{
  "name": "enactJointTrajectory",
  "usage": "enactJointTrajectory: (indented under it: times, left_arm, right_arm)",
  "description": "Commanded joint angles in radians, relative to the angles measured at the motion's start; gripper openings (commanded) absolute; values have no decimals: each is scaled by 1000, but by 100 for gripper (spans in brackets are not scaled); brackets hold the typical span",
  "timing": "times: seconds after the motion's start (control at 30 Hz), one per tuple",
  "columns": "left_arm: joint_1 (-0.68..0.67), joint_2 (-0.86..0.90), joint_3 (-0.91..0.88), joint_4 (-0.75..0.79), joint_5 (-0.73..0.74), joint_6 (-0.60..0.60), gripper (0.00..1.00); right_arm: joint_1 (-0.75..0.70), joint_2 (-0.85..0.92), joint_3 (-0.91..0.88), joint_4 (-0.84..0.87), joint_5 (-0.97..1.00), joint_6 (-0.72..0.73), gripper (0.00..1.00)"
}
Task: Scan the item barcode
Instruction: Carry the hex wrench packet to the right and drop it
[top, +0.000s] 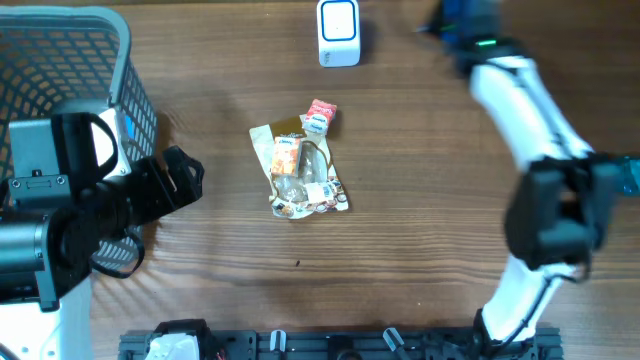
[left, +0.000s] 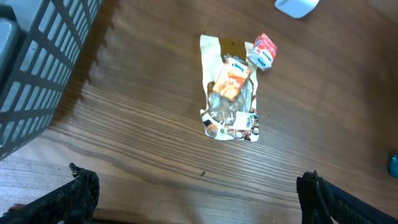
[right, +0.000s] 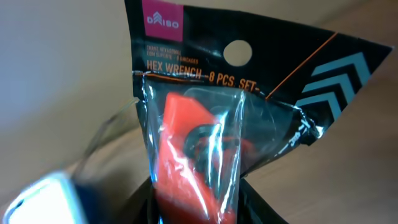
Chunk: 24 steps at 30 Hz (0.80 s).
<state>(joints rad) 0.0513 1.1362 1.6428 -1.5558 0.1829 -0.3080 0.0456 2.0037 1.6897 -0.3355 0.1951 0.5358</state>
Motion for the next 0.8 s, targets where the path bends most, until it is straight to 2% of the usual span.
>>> enactJointTrajectory:
  times: [0.0,0.1,0.27,0.57,0.6,0.77]
  left_arm:
    - [-5,3,9,3,-2,13,100]
    - [-5,3,9,3,-2,13,100]
    - [-5,3,9,3,-2,13,100]
    - [-5,3,9,3,-2,13,100]
    - [-5,3,9,3,-2,13,100]
    - [-5,3,9,3,-2,13,100]
  right_arm:
    - [-189,-51,15,-167,60,48,21]
    - [-357,-27,-3,-301,63,74,20]
    - [-551,56,-28,-354,55,70,23]
    - [-623,171,-29,-278,57,76,25]
    - [-623,173,-29,-264,60,72,28]
    - [-626,173,-28,-249,60,65,56]
